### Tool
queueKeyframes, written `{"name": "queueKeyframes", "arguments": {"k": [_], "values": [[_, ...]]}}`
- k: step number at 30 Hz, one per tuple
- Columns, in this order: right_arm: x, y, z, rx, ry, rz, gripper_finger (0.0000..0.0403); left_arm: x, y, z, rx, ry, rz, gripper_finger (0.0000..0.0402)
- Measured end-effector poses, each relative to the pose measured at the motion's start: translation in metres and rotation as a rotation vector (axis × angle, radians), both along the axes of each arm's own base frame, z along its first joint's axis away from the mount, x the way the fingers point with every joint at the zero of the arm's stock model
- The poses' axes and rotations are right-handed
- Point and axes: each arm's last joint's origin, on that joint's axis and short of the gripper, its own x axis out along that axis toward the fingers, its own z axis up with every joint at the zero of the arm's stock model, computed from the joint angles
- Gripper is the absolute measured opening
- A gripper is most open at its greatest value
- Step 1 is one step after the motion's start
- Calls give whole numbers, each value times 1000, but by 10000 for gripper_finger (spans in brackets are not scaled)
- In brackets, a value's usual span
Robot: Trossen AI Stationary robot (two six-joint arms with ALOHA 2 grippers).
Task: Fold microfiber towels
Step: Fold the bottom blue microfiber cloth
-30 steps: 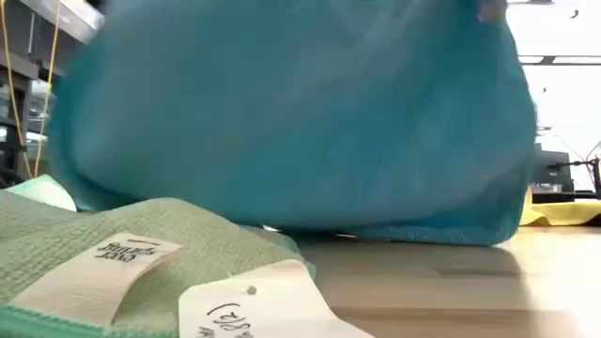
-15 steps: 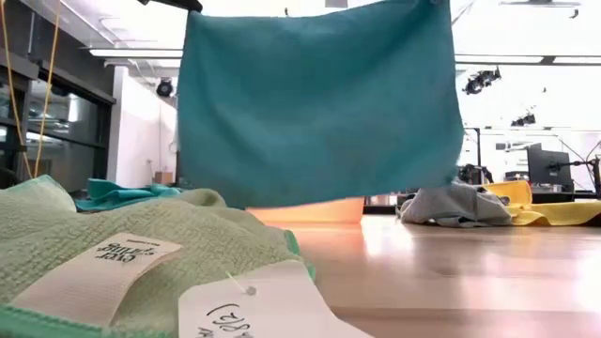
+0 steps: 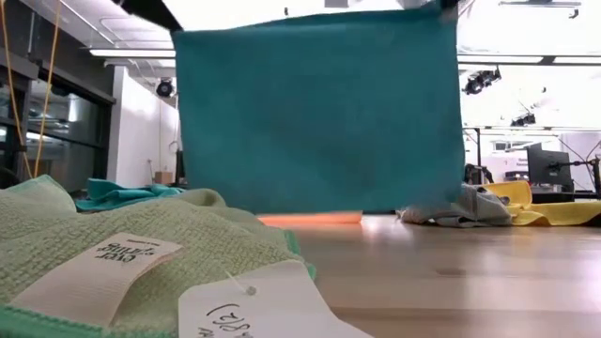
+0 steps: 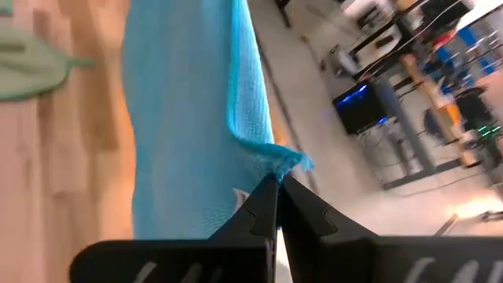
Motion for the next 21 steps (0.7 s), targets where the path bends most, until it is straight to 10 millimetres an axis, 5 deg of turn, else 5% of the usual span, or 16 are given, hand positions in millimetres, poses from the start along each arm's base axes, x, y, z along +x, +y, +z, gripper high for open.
{"name": "queueKeyframes", "arguments": {"k": [11,21], "values": [[-4,2,-75,135,92,35,0,6,-30,-31,-77,35,-34,0],[-4,35,-85,301,85,287,0,14,-76,-105,-261,-28,-143,0]]}}
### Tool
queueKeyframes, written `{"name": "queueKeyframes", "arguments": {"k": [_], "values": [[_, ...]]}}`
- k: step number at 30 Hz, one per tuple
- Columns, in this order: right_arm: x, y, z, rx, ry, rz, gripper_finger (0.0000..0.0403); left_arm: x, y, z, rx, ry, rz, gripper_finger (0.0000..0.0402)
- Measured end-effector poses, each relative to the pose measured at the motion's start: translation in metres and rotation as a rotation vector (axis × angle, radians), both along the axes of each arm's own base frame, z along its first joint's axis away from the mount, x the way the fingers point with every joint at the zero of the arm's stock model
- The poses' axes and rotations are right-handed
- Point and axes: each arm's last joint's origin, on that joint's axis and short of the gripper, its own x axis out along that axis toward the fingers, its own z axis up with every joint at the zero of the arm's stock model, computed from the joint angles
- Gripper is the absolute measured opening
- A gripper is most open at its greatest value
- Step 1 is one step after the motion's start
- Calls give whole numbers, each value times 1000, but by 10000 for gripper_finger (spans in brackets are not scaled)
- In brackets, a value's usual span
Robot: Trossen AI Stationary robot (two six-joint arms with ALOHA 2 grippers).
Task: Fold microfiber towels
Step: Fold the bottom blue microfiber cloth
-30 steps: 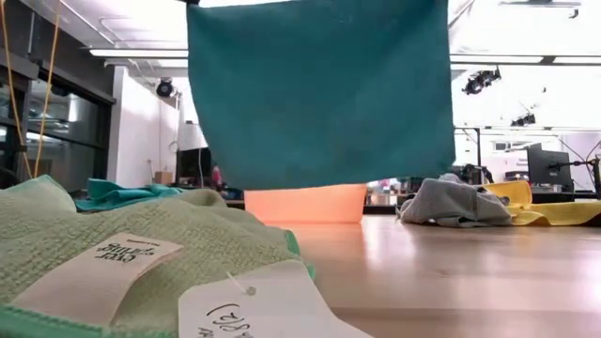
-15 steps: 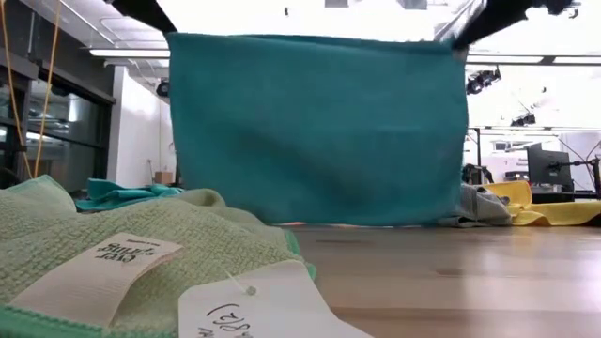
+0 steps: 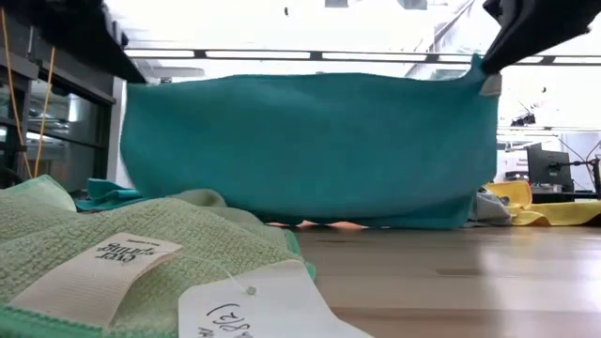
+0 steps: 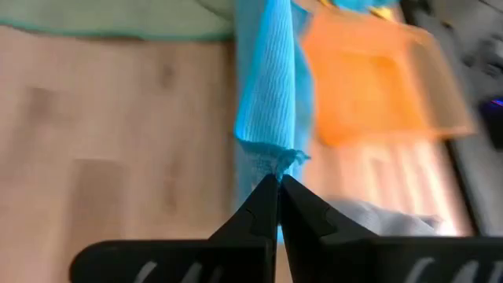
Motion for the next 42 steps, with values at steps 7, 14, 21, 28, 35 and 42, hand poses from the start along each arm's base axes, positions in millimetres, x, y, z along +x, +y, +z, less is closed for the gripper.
{"name": "queueKeyframes", "arguments": {"k": [7,14,21,28,35,42], "values": [[-10,30,4,195,-52,113,0,9,-39,-16,-85,-86,-126,0],[-26,54,-2,318,-49,97,0,12,-73,-31,-138,-90,-235,0],[-21,79,-37,335,77,79,0,18,-88,-58,-144,-33,-214,0],[-10,105,-63,445,153,133,0,26,-102,-69,-281,52,-364,0],[-8,104,-58,475,127,125,0,35,-104,-45,-263,39,-442,0],[0,75,-63,390,102,-162,0,46,-63,-39,-100,71,-221,0]]}}
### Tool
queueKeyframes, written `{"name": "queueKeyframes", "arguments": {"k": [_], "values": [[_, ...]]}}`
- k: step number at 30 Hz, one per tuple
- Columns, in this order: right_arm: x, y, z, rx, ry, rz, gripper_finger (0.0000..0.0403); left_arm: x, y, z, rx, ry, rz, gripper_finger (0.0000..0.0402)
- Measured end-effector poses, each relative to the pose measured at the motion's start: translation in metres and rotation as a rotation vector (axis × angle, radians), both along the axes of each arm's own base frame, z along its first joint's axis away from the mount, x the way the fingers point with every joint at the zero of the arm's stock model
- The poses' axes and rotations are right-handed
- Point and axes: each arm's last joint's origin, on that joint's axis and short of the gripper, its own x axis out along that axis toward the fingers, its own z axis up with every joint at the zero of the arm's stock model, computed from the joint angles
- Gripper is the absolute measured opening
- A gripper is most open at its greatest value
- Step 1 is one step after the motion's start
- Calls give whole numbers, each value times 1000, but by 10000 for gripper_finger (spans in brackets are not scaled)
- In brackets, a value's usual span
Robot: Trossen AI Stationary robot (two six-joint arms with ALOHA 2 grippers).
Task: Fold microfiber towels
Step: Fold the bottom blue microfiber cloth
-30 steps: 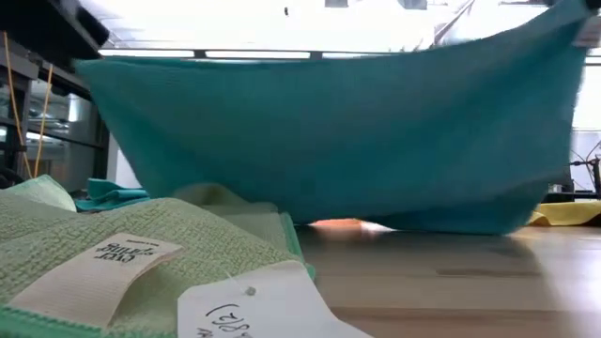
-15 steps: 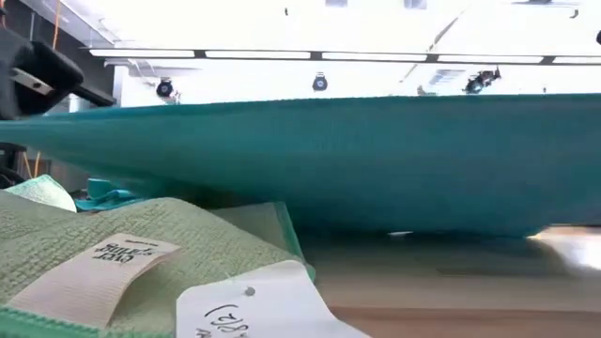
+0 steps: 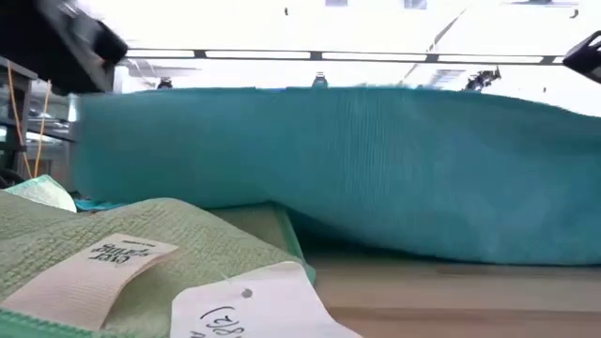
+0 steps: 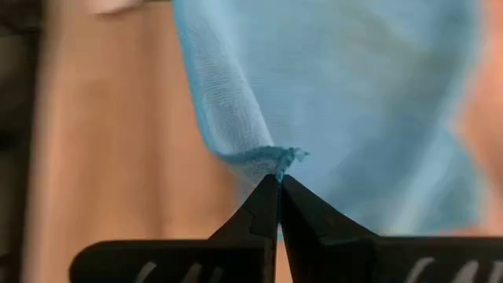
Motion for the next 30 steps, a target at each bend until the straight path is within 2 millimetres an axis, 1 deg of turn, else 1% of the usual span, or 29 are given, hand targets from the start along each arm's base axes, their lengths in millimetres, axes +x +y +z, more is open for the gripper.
{"name": "queueKeyframes", "arguments": {"k": [4,8,15,19,24,30], "values": [[2,-17,-2,-80,0,-158,0,8,29,-3,86,42,131,0],[5,-29,-3,-102,-6,-277,0,15,55,-8,102,69,232,0],[11,-41,-3,-120,-12,-373,0,17,96,-20,124,115,378,0],[12,-51,-3,-166,-15,-436,0,21,108,-22,153,92,379,0],[11,-61,-3,-212,17,-483,0,26,121,-26,140,58,304,0],[7,-71,-3,-283,59,-533,0,26,132,-27,145,57,318,0]]}}
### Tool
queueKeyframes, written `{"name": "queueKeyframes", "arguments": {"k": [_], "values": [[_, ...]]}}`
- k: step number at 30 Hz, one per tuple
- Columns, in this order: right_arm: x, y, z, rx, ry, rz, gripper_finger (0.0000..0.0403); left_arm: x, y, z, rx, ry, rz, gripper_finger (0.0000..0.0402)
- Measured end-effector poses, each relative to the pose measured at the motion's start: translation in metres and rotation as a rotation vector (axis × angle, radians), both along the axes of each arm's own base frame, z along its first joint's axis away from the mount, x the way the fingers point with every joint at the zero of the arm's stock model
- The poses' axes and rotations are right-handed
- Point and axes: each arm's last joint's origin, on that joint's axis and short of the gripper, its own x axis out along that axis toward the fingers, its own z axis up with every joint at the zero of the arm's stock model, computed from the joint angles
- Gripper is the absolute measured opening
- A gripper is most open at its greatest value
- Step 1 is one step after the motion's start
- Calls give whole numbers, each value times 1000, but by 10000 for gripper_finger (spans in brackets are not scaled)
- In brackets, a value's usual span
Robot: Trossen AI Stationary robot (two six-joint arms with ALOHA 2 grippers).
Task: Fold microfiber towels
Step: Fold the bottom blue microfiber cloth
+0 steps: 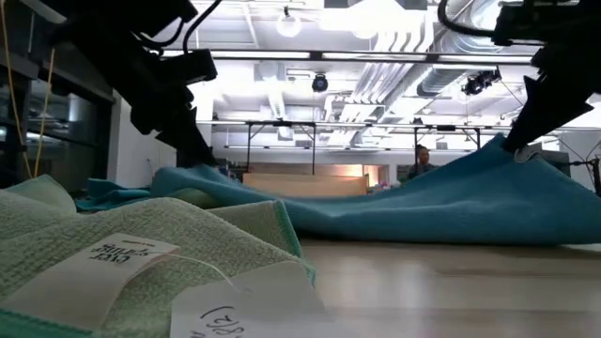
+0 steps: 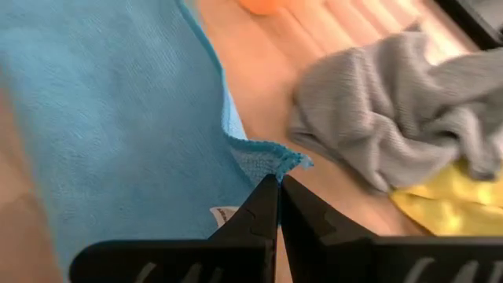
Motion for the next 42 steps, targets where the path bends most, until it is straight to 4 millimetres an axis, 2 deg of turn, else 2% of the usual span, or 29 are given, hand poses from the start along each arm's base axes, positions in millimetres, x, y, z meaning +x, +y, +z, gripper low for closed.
{"name": "queueKeyframes", "arguments": {"k": [6,9,19,26,29,35,39,42], "values": [[-2,-7,0,1,40,-66,0,2,1,-5,-51,21,-32,0],[-2,-8,-1,56,83,-84,0,4,0,-14,-78,57,-52,0],[-2,-10,-1,56,72,-111,0,18,0,-41,-50,105,-76,0],[-2,-11,-1,39,75,-109,7,20,1,-43,-10,101,-61,25],[-5,-12,0,18,97,-109,35,20,2,-36,39,88,-64,48],[-8,-17,3,-87,105,-96,126,17,3,-17,118,41,-74,105],[-12,-21,5,-144,138,-90,177,16,4,-12,165,56,-108,134],[-14,-20,6,-169,144,-71,199,15,3,-9,173,52,-125,147]]}}
